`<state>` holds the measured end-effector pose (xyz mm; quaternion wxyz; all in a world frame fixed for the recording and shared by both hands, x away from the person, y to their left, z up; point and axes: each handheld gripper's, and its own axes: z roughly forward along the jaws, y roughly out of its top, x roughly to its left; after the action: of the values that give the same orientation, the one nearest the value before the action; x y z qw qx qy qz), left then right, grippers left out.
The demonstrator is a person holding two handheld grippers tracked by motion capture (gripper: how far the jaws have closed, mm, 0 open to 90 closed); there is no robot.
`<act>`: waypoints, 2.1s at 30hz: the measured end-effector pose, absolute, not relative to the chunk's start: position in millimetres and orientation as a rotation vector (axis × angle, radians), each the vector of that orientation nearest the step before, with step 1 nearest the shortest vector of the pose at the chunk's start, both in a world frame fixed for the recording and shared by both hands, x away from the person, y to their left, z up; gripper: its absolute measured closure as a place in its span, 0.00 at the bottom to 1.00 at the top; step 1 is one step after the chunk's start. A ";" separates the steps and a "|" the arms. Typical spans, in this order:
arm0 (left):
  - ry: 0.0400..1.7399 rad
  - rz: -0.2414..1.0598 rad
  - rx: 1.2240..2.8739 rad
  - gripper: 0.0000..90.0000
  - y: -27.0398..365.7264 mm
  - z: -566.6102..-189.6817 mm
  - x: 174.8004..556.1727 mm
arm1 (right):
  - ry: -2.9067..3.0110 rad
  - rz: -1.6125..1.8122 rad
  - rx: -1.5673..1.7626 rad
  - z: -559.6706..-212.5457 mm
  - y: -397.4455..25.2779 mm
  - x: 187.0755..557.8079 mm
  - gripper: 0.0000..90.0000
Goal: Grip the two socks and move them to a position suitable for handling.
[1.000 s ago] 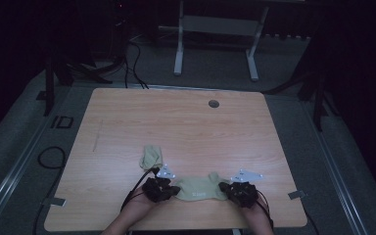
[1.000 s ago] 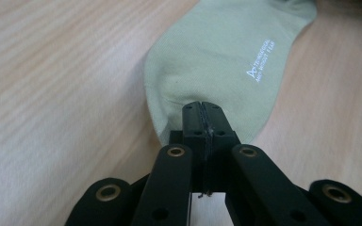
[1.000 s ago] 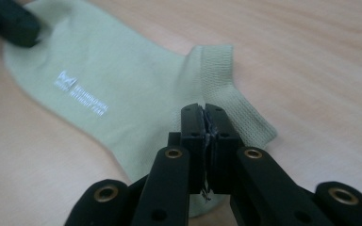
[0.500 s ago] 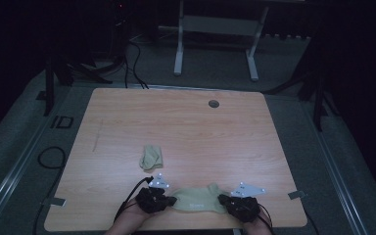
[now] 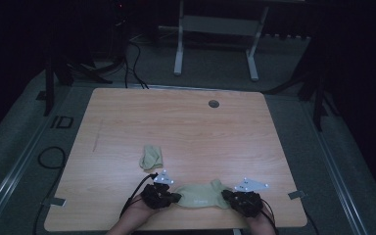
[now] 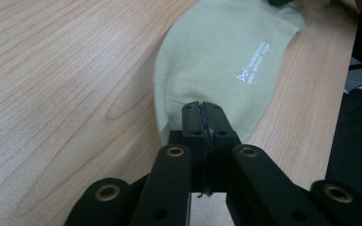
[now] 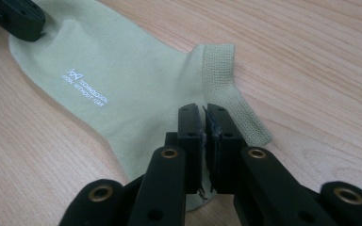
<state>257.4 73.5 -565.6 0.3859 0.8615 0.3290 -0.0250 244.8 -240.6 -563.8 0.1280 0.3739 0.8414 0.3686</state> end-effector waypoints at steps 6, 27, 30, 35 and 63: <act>0.769 -0.037 2.145 0.79 80.8 -552.5 250.2 | 2.457 1.120 1.051 -553.0 -237.6 243.3 0.86; 0.956 0.305 1.953 0.58 189.3 -550.9 212.1 | 2.478 1.191 0.928 -517.4 -183.8 276.7 0.64; 0.998 0.314 1.920 0.57 203.8 -554.6 209.7 | 2.484 1.195 0.902 -511.6 -167.7 286.7 0.63; 1.059 0.338 1.885 0.45 218.8 -562.2 208.2 | 2.504 1.202 0.855 -503.9 -137.8 302.9 0.60; 1.168 0.326 1.848 0.08 223.9 -572.8 209.6 | 2.666 0.996 0.802 -542.5 13.8 378.5 0.44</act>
<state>209.6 223.9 -572.8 0.4488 0.7472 0.4722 0.1319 378.5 13.8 -542.5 0.0922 0.2700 0.8979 0.3352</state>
